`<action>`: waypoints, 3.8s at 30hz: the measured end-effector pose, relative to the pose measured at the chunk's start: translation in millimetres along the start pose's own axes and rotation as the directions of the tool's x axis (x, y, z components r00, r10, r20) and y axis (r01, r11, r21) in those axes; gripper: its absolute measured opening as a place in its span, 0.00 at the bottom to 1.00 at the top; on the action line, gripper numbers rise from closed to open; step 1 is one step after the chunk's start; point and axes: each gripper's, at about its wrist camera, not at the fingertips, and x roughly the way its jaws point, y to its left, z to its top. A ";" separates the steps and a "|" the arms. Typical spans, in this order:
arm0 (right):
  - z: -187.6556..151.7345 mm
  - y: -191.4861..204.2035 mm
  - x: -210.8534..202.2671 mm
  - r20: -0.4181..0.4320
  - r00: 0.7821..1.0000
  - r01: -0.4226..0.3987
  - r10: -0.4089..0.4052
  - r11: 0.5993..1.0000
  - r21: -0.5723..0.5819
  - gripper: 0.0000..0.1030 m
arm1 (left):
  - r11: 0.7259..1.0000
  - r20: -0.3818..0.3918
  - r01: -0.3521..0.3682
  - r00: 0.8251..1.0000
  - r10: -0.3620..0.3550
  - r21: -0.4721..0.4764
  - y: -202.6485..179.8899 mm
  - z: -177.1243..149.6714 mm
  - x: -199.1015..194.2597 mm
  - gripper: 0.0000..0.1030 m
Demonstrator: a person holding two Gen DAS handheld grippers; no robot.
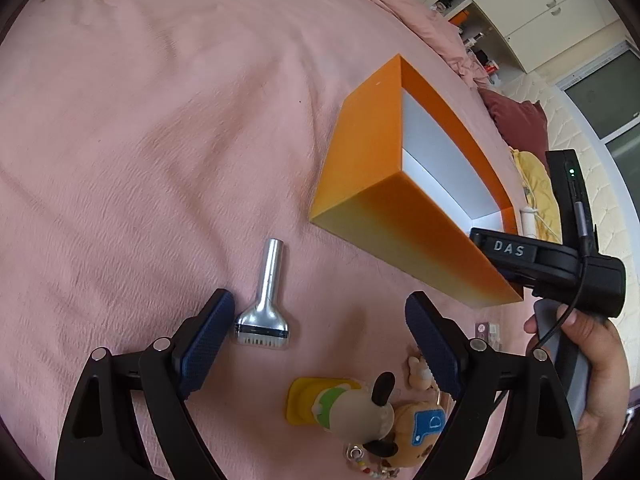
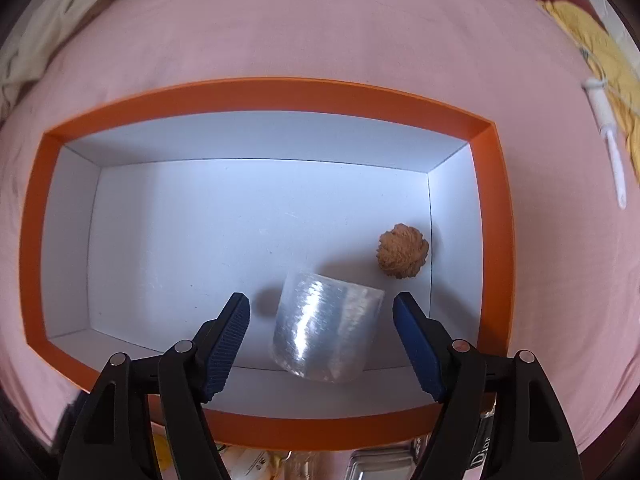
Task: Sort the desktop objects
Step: 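Grasp the silver brush tool with the left tool while the right tool grasps the tape roll, then set the silver brush on the bedspread while the right tool places the tape roll beside the tin, then grasp the brown walnut ball in the box with the left tool and set it outside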
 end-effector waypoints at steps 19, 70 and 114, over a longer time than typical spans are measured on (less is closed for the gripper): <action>-21.7 -42.1 -63.6 0.288 0.920 -0.294 0.266 0.954 0.058 0.43 | 0.999 0.014 -0.048 0.999 0.047 0.011 -16.8 -2.9 0.7 0.86; -151.2 -234.5 -66.3 0.461 0.834 -0.521 0.304 0.707 0.478 0.66 | 0.598 -0.033 -0.252 0.905 0.423 0.761 -271.2 38.3 104.2 0.67; -145.7 -124.9 -96.2 0.326 0.908 -0.331 0.262 0.928 0.174 0.66 | 0.902 -0.043 -0.112 0.989 0.143 0.417 -154.8 16.7 -30.7 0.28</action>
